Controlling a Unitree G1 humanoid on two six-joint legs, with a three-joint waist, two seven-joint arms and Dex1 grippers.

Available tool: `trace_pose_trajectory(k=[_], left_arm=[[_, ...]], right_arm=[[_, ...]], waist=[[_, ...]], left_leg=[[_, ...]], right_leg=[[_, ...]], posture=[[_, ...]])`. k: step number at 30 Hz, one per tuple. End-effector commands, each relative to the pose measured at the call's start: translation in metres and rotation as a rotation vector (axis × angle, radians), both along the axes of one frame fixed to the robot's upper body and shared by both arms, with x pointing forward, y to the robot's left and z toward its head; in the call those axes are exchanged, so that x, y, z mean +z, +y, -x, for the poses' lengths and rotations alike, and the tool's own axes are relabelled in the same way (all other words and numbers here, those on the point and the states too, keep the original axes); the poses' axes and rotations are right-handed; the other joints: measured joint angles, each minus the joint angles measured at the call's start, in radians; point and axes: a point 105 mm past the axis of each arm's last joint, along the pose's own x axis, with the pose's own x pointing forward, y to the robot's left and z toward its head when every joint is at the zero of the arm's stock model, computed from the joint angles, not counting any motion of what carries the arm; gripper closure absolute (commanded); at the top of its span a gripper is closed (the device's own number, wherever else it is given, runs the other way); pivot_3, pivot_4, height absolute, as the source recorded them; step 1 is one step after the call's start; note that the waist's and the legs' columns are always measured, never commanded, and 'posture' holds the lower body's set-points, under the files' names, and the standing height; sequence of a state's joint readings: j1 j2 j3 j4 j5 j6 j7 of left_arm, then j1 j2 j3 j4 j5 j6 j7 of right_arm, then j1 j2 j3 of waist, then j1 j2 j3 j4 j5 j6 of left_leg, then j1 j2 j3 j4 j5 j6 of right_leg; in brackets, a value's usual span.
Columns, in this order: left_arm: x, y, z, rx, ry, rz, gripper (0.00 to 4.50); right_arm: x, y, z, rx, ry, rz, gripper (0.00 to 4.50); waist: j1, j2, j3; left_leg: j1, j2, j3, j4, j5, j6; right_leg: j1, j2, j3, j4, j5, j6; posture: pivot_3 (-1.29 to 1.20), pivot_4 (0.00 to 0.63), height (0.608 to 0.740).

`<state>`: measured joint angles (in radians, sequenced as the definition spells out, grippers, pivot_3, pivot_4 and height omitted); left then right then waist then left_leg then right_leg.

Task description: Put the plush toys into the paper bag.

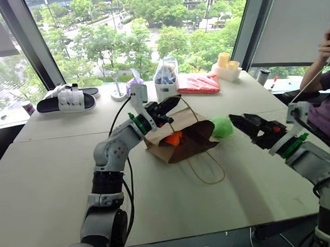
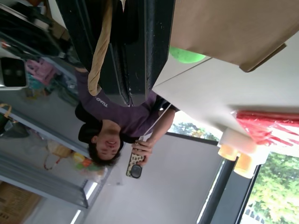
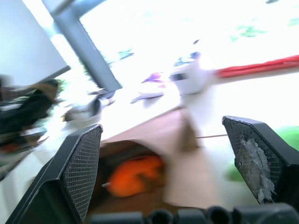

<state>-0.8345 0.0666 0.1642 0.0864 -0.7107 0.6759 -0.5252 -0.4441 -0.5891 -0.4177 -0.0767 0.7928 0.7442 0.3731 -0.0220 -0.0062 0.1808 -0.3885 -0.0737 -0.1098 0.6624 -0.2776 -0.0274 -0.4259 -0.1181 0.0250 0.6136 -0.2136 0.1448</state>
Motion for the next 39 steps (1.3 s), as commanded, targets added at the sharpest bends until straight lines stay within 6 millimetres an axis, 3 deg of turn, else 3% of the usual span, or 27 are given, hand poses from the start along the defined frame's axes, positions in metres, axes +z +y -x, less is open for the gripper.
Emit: trace_pose_trajectory(k=[1, 4, 10, 13, 20, 22, 25, 28, 31, 36, 39], left_arm=[[0.016, 0.0, 0.008, -0.014, -0.056, 0.021, 4.5], [0.015, 0.003, 0.006, -0.001, -0.057, 0.019, 4.5], [0.015, 0.004, 0.008, 0.01, -0.065, 0.021, 4.5], [0.014, 0.006, 0.007, 0.018, -0.067, 0.02, 4.5], [0.017, 0.009, 0.002, 0.034, -0.076, 0.032, 4.5], [0.019, 0.008, 0.0, 0.035, -0.076, 0.041, 4.5], [0.023, 0.004, -0.004, 0.033, -0.076, 0.051, 4.5], [0.031, -0.002, -0.004, 0.012, -0.093, 0.058, 4.5], [0.037, -0.003, -0.004, -0.015, -0.098, 0.07, 4.5], [0.046, -0.011, -0.002, -0.075, -0.098, 0.09, 4.5], [0.049, -0.017, 0.001, -0.113, -0.097, 0.096, 4.5]], right_arm=[[-0.024, 0.002, -0.042, -0.066, 0.047, 0.088, 0.05], [-0.051, 0.019, -0.076, -0.085, 0.113, 0.109, 0.05], [-0.081, 0.018, -0.104, -0.231, 0.231, 0.266, 0.05], [-0.088, 0.019, -0.109, -0.26, 0.25, 0.388, 0.94], [-0.085, 0.021, -0.112, -0.248, 0.232, 0.445, 4.3], [-0.078, 0.017, -0.113, -0.25, 0.202, 0.465, 4.48], [-0.05, 0.0, -0.11, -0.277, 0.088, 0.487, 4.48], [-0.009, -0.007, -0.084, -0.208, -0.054, 0.456, 4.48], [0.015, 0.018, -0.031, -0.048, -0.101, 0.389, 4.48], [0.022, 0.064, 0.039, 0.137, -0.054, 0.279, 4.48], [0.016, 0.08, 0.044, 0.144, -0.019, 0.242, 4.48]], waist=[[-0.001, 0.001, 0.0], [-0.013, 0.001, 0.0], [-0.006, 0.001, 0.0], [-0.005, 0.001, 0.0], [-0.009, 0.001, 0.0], [-0.011, 0.001, 0.0], [-0.008, 0.001, 0.0], [0.008, 0.001, 0.0], [0.009, 0.001, 0.0], [0.008, 0.001, 0.0], [0.009, 0.001, 0.0]], left_leg=[[0.0, 0.0, 0.0, -0.001, 0.0, 0.0], [0.0, 0.001, 0.0, -0.002, 0.0, 0.0], [-0.003, -0.001, -0.002, -0.002, 0.004, -0.007], [-0.003, -0.001, -0.002, -0.002, 0.004, -0.007], [-0.002, -0.001, -0.002, -0.002, 0.005, -0.009], [-0.002, -0.001, -0.002, -0.002, 0.005, -0.009], [-0.002, -0.001, -0.002, -0.002, 0.005, -0.009], [-0.004, -0.001, -0.004, -0.002, 0.005, -0.009], [-0.006, -0.002, -0.006, -0.002, 0.004, -0.007], [-0.003, 0.0, -0.005, -0.004, 0.0, -0.001], [-0.002, 0.0, -0.004, -0.001, 0.0, -0.001]], right_leg=[[0.0, 0.0, 0.0, 0.0, 0.0, 0.0], [-0.001, 0.001, 0.0, 0.001, 0.0, 0.0], [-0.002, -0.001, 0.0, -0.001, 0.0, 0.0], [-0.002, -0.001, 0.0, -0.002, 0.0, 0.0], [-0.001, -0.001, 0.0, -0.001, 0.0, 0.0], [-0.001, -0.001, 0.0, -0.001, 0.0, 0.0], [-0.001, -0.001, 0.0, -0.001, 0.0, 0.0], [-0.002, -0.001, 0.0, -0.001, 0.0, 0.0], [-0.003, -0.001, -0.001, -0.001, 0.0, 0.0], [-0.003, -0.001, -0.001, -0.002, 0.0, 0.0], [-0.001, 0.0, -0.002, -0.001, 0.0, 0.0]], posture=[[0.0, 0.15, 0.74], [0.0, 0.15, 0.74], [0.0, 0.15, 0.74], [0.0, 0.15, 0.74], [0.0, 0.15, 0.74], [0.0, 0.15, 0.74], [0.0, 0.15, 0.74], [0.0, 0.15, 0.74], [0.0, 0.15, 0.74], [0.0, 0.15, 0.74], [0.0, 0.15, 0.74]])
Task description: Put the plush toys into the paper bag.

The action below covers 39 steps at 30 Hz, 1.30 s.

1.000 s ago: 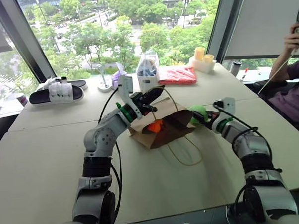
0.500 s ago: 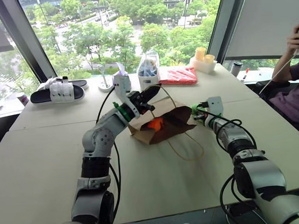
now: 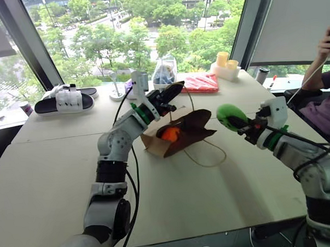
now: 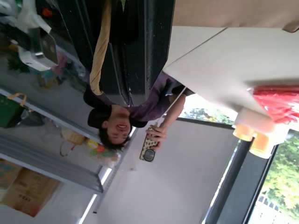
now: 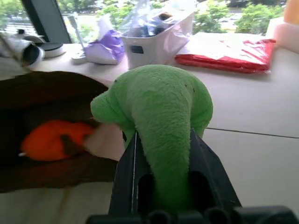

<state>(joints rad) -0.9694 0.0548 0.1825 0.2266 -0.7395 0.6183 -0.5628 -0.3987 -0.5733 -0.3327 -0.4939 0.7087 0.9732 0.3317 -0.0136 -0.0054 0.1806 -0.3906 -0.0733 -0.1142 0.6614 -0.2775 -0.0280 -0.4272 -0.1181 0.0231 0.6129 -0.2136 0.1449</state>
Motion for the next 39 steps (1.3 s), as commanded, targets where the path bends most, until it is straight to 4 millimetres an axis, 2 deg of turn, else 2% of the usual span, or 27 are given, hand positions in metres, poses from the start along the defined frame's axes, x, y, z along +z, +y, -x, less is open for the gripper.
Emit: trace_pose_trajectory(k=[1, 7, 13, 16, 20, 21, 22, 26, 30, 32, 34, 35, 37, 39], left_arm=[[0.019, -0.008, 0.009, -0.064, -0.051, 0.029, 4.5], [0.018, -0.015, 0.01, -0.07, -0.051, 0.028, 4.5], [0.019, -0.02, 0.014, -0.087, -0.053, 0.05, 4.5], [0.02, -0.017, 0.011, -0.058, -0.037, 0.071, 4.5], [0.022, -0.008, 0.003, -0.016, -0.002, 0.11, 4.5], [0.022, -0.007, 0.002, -0.015, 0.0, 0.113, 4.5], [0.023, -0.007, 0.002, -0.015, 0.002, 0.114, 4.5], [0.023, -0.006, 0.0, -0.01, 0.008, 0.115, 4.5], [0.019, -0.002, -0.004, -0.005, 0.018, 0.108, 4.5], [0.018, -0.003, -0.005, -0.013, 0.022, 0.107, 4.5], [0.019, -0.004, -0.006, -0.022, 0.023, 0.107, 4.5], [0.02, -0.005, -0.006, -0.029, 0.021, 0.109, 4.5], [0.021, -0.006, -0.006, -0.038, 0.019, 0.112, 4.5], [0.021, -0.007, -0.006, -0.044, 0.02, 0.117, 4.5]], right_arm=[[0.002, 0.022, 0.007, 0.015, 0.018, -0.05, 4.48], [-0.016, 0.05, -0.007, 0.073, 0.111, -0.046, 4.48], [-0.02, 0.071, -0.042, 0.07, 0.14, -0.019, 4.48], [-0.024, 0.079, -0.047, 0.098, 0.136, 0.074, 3.09], [-0.019, 0.079, -0.044, 0.102, 0.116, 0.084, 1.26], [-0.018, 0.079, -0.043, 0.105, 0.113, 0.087, 0.6], [-0.016, 0.079, -0.04, 0.112, 0.107, 0.087, 0.2], [0.002, 0.062, -0.019, 0.124, 0.06, 0.054, 0.08], [0.027, 0.038, 0.015, 0.139, -0.021, -0.05, 0.08], [0.031, 0.013, 0.028, 0.09, -0.038, -0.15, 0.08], [0.023, -0.012, 0.039, 0.005, -0.017, -0.202, 0.08], [0.013, -0.023, 0.044, -0.044, 0.017, -0.192, 0.08], [-0.002, -0.036, 0.052, -0.099, 0.07, -0.181, 0.08], [-0.019, -0.047, 0.059, -0.145, 0.11, -0.262, 0.08]], waist=[[0.002, 0.0, 0.0], [0.002, 0.0, 0.0], [0.0, 0.0, 0.0], [0.0, 0.0, 0.0], [0.001, 0.0, 0.0], [0.001, 0.0, 0.0], [0.001, 0.0, 0.0], [0.006, 0.0, 0.0], [0.007, 0.0, 0.0], [0.006, 0.0, 0.0], [0.007, 0.0, 0.0], [0.009, 0.0, 0.0], [0.011, 0.0, 0.0], [0.011, 0.0, 0.0]], left_leg=[[0.0, 0.0, 0.0, 0.001, 0.0, 0.0], [0.0, -0.001, 0.001, 0.002, 0.0, 0.0], [0.0, -0.001, 0.001, 0.001, 0.0, 0.0], [0.0, -0.001, 0.001, 0.001, 0.0, 0.0], [-0.001, -0.001, 0.001, 0.001, 0.0, 0.0], [-0.001, -0.001, 0.001, 0.001, 0.0, 0.0], [-0.001, -0.001, 0.001, 0.001, 0.0, 0.0], [-0.001, -0.001, 0.0, 0.001, 0.0, 0.0], [-0.002, -0.002, -0.001, 0.001, 0.0, 0.001], [-0.002, -0.001, -0.001, 0.001, 0.0, 0.001], [-0.002, -0.001, 0.0, 0.001, 0.0, 0.001], [-0.001, -0.001, 0.0, 0.001, 0.0, 0.001], [-0.001, -0.001, 0.0, 0.001, -0.001, 0.001], [-0.001, -0.001, 0.001, 0.001, -0.001, 0.001]], right_leg=[[0.001, 0.0, 0.0, 0.0, 0.0, 0.0], [0.001, 0.0, 0.0, 0.0, 0.0, 0.0], [-0.001, 0.0, 0.0, 0.0, 0.0, 0.0], [-0.001, 0.0, 0.0, 0.0, 0.0, 0.0], [-0.001, 0.0, 0.0, 0.0, 0.0, 0.0], [-0.001, 0.0, 0.0, 0.0, 0.0, 0.0], [-0.001, 0.0, 0.0, 0.0, 0.0, 0.0], [-0.001, 0.0, 0.0, 0.0, 0.0, 0.0], [0.0, 0.0, 0.0, -0.001, 0.0, 0.0], [0.0, 0.0, 0.0, -0.001, 0.0, 0.0], [0.0, 0.0, 0.0, -0.001, 0.0, 0.0], [0.001, 0.0, 0.0, -0.001, 0.0, 0.0], [0.001, 0.0, 0.0, -0.001, 0.0, 0.0], [0.001, 0.0, 0.0, -0.001, 0.0, 0.0]], posture=[[0.0, 0.15, 0.74], [0.0, 0.15, 0.74], [0.0, 0.15, 0.74], [0.0, 0.15, 0.74], [0.0, 0.15, 0.74], [0.0, 0.15, 0.74], [0.0, 0.15, 0.74], [0.0, 0.15, 0.74], [0.0, 0.15, 0.74], [0.0, 0.15, 0.74], [0.0, 0.15, 0.74], [0.0, 0.15, 0.74], [0.0, 0.15, 0.74], [0.0, 0.15, 0.74]])
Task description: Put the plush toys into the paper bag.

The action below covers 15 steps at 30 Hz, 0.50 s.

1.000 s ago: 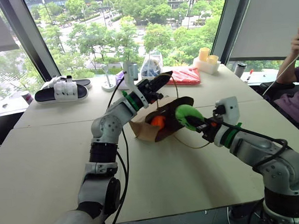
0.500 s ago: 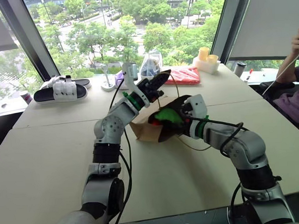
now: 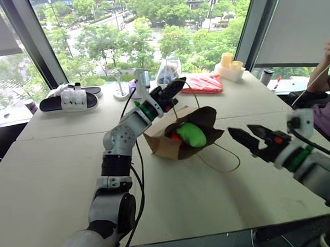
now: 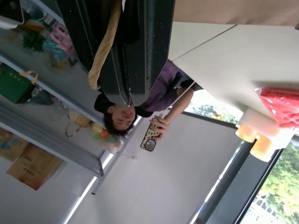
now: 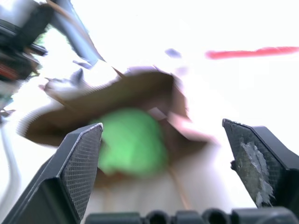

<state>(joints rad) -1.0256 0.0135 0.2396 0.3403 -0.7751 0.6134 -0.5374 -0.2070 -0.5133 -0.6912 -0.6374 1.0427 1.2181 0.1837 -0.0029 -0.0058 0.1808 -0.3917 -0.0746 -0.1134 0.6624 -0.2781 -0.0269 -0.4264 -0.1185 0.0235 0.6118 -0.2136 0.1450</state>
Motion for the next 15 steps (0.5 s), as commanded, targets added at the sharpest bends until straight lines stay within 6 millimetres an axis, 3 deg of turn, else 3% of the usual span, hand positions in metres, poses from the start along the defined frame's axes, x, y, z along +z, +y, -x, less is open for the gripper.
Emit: trace_pose_trajectory(k=[1, 4, 7, 15], left_arm=[[0.019, -0.003, 0.006, -0.022, -0.065, 0.035, 4.5], [0.013, -0.007, 0.005, -0.02, -0.058, 0.03, 4.5], [0.014, -0.008, 0.005, -0.023, -0.059, 0.03, 4.5], [0.013, -0.009, 0.005, -0.02, -0.055, 0.024, 4.5]], right_arm=[[-0.012, -0.016, 0.017, -0.066, -0.018, -0.136, 0.08], [-0.053, -0.02, 0.029, -0.093, 0.083, -0.29, 0.08], [-0.072, -0.013, 0.031, -0.101, 0.123, -0.376, 0.08], [-0.081, 0.007, 0.012, -0.09, 0.109, -0.566, 0.08]], waist=[[-0.002, 0.0, 0.0], [-0.006, 0.0, 0.0], [-0.011, 0.0, 0.0], [-0.009, 0.001, 0.0]], left_leg=[[0.0, 0.0, 0.0, 0.0, 0.0, 0.0], [0.001, 0.001, 0.0, 0.0, 0.0, 0.0], [0.001, 0.0, 0.001, 0.0, 0.0, 0.0], [0.002, 0.001, 0.001, 0.001, 0.0, 0.0]], right_leg=[[0.0, 0.0, 0.0, 0.0, 0.0, 0.0], [0.0, 0.0, 0.0, 0.001, 0.0, 0.0], [0.0, 0.0, 0.001, 0.001, 0.0, 0.0], [0.0, 0.001, 0.001, 0.002, 0.0, 0.0]], posture=[[0.0, 0.15, 0.74], [0.0, 0.15, 0.74], [0.0, 0.15, 0.74], [0.0, 0.15, 0.74]])
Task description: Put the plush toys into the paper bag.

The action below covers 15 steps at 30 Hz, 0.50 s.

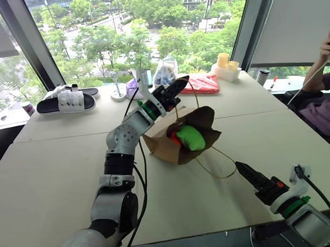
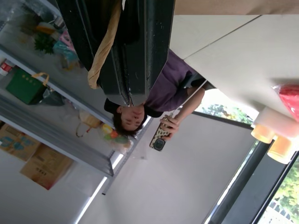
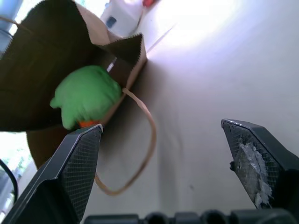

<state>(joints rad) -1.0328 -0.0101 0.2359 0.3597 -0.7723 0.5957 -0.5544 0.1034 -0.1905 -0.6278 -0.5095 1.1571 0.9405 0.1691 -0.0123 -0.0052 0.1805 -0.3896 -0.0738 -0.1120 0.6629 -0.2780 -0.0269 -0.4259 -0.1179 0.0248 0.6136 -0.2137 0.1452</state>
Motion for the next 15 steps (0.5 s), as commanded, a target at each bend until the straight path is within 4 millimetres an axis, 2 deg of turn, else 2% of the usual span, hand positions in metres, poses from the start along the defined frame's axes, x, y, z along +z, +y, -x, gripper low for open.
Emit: trace_pose_trajectory(k=[1, 4, 7, 14, 15], left_arm=[[0.011, -0.001, 0.003, 0.008, -0.048, 0.004, 4.5], [0.009, -0.001, 0.004, 0.009, -0.044, 0.0, 4.5], [0.008, 0.002, 0.003, 0.02, -0.041, -0.001, 4.5], [-0.001, 0.006, 0.001, 0.044, -0.037, -0.025, 4.5], [-0.002, 0.007, 0.001, 0.046, -0.041, -0.038, 4.5]], right_arm=[[0.002, 0.008, -0.008, 0.01, -0.027, -0.067, 0.08], [-0.002, 0.016, -0.011, 0.034, -0.012, -0.079, 0.08], [-0.001, 0.023, -0.011, 0.065, -0.023, -0.088, 0.88], [0.016, 0.025, -0.005, 0.096, -0.084, -0.108, 4.41], [0.019, 0.026, -0.004, 0.107, -0.093, -0.105, 4.47]], waist=[[0.001, 0.0, 0.0], [0.003, 0.0, 0.0], [0.001, 0.0, 0.0], [0.002, 0.0, 0.0], [0.002, 0.0, 0.0]], left_leg=[[0.0, 0.0, 0.0, 0.0, 0.0, 0.0], [0.0, 0.0, -0.001, 0.0, 0.0, 0.0], [-0.001, 0.0, -0.001, 0.0, 0.0, 0.0], [0.0, 0.0, -0.001, 0.0, 0.0, 0.0], [-0.001, 0.0, -0.001, 0.0, 0.0, 0.0]], right_leg=[[0.0, 0.0, 0.0, 0.0, 0.0, 0.0], [0.0, 0.0, 0.0, 0.0, 0.0, 0.0], [0.0, 0.0, 0.0, 0.0, 0.0, 0.0], [0.0, 0.0, 0.0, 0.0, 0.0, 0.0], [0.0, 0.0, 0.0, 0.0, 0.0, 0.0]], posture=[[0.0, 0.15, 0.74], [0.0, 0.15, 0.74], [0.0, 0.15, 0.74], [0.0, 0.15, 0.74], [0.0, 0.15, 0.74]])
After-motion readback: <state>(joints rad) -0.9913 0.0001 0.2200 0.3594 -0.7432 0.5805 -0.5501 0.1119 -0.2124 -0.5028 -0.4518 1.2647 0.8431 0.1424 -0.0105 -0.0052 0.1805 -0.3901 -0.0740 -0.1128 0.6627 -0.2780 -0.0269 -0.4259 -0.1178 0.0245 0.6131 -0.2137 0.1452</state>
